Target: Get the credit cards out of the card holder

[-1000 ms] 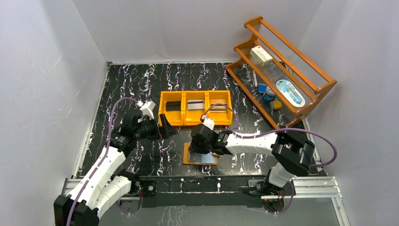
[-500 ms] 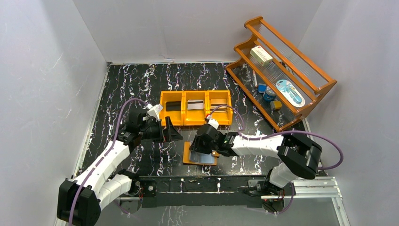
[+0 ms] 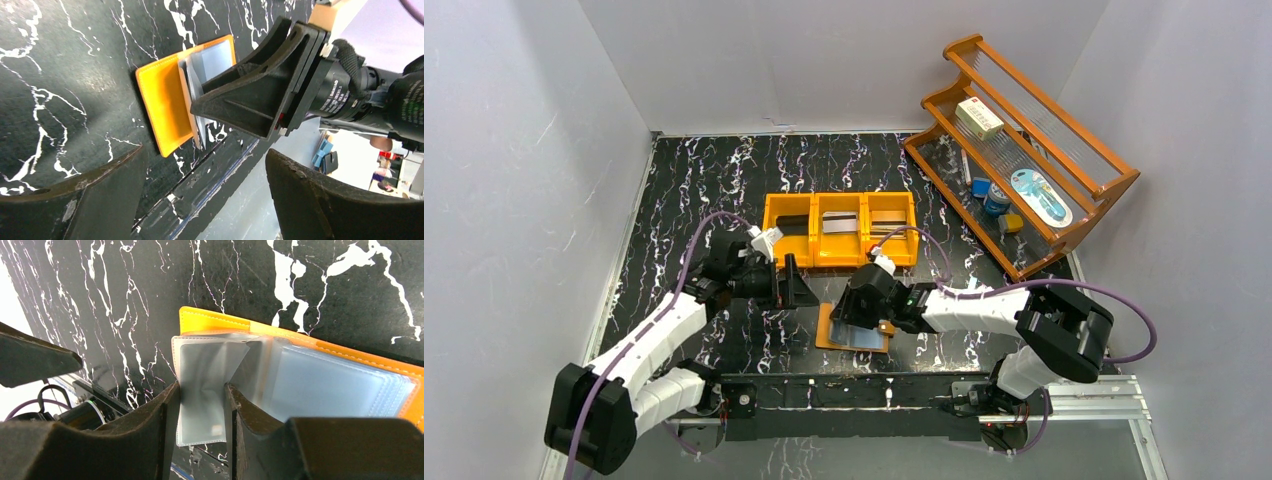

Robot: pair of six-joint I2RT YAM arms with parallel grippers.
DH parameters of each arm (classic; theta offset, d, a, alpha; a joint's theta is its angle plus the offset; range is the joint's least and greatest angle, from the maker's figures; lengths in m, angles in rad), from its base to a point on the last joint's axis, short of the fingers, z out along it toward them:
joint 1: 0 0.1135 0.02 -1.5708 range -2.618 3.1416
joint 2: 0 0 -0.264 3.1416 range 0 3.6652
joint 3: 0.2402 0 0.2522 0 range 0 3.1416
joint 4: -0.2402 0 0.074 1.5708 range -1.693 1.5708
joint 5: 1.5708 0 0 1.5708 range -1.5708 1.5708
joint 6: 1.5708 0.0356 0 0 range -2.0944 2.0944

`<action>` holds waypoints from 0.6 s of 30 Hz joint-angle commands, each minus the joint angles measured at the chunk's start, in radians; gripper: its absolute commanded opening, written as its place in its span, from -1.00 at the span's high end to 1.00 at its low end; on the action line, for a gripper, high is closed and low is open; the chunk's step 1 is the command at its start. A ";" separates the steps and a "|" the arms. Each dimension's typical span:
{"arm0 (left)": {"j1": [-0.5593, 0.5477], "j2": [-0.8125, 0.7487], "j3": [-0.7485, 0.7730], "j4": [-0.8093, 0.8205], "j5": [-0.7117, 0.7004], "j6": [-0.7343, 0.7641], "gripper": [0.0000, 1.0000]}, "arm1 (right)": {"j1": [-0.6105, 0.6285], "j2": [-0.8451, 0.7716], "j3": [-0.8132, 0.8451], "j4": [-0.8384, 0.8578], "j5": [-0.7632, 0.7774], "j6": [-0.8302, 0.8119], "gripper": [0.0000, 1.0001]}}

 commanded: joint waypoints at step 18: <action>-0.259 0.147 0.058 0.024 -0.101 -0.087 -0.22 | -0.042 -0.071 -0.108 0.151 -0.056 0.068 0.14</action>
